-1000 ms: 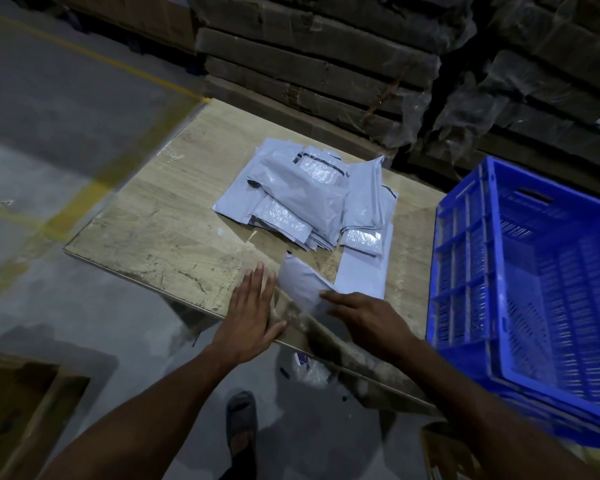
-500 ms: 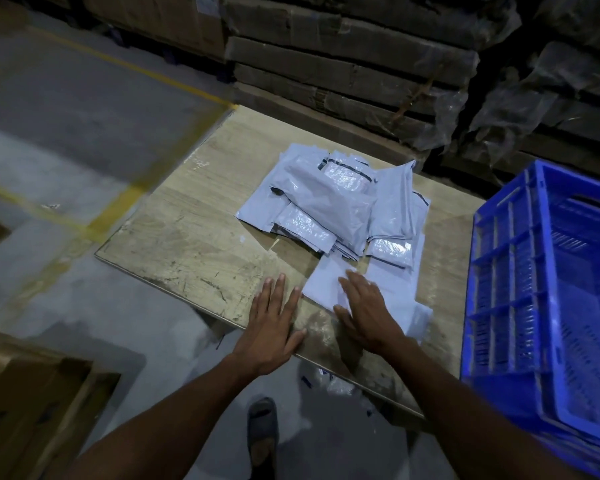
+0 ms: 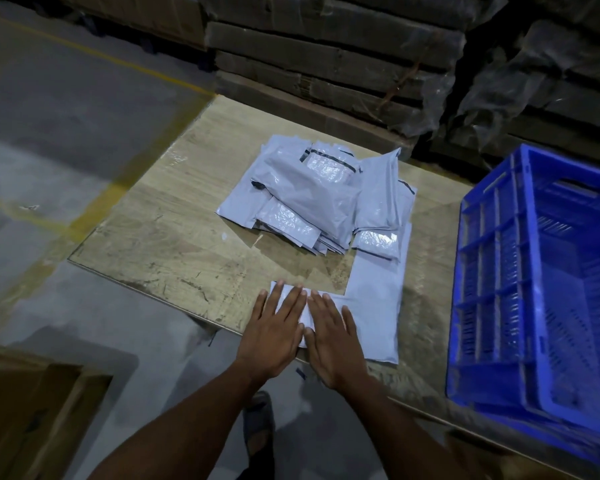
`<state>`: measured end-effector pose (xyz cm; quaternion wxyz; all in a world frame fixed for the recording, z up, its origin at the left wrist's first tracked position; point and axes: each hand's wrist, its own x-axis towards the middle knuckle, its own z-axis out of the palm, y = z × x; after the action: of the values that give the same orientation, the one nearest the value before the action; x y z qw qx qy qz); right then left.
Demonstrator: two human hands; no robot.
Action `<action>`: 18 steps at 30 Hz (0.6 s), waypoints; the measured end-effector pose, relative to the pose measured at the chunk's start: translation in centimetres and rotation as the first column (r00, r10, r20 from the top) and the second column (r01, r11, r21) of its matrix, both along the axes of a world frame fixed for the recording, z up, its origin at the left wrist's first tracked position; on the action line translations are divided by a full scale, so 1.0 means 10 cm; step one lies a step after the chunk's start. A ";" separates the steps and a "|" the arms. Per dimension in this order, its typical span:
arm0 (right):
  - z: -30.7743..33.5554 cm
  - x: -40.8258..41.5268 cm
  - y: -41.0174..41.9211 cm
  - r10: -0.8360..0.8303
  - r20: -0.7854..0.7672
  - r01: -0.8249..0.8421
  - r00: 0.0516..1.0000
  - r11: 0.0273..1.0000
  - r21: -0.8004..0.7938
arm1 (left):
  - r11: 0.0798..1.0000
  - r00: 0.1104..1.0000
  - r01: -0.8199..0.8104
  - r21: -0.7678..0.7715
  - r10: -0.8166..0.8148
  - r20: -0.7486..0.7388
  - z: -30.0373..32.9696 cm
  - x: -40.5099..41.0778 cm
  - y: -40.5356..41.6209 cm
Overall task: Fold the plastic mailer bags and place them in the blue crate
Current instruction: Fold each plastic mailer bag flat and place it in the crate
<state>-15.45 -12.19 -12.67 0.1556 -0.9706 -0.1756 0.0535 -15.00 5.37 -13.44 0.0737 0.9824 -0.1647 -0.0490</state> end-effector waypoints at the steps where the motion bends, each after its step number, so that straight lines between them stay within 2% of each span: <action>1: 0.00 0.00 -0.02 -0.016 0.012 0.017 1.000 0.999 -0.037 | 1.000 1.000 -0.001 0.004 0.001 -0.003 0.01 0.00 0.00; 6: 0.02 -0.01 -0.13 -0.077 0.024 0.080 0.997 0.984 -0.161 | 1.000 1.000 0.021 0.024 -0.020 -0.016 0.04 0.00 0.04; 18: 0.03 -0.07 -0.65 -0.161 0.019 0.161 0.987 0.958 -0.236 | 0.998 0.999 0.011 0.056 -0.008 -0.052 0.06 0.01 0.04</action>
<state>-16.16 -18.67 -12.34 0.0429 -0.9933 -0.0883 0.0614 -14.92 5.77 -12.84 0.0500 0.9817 -0.1659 -0.0792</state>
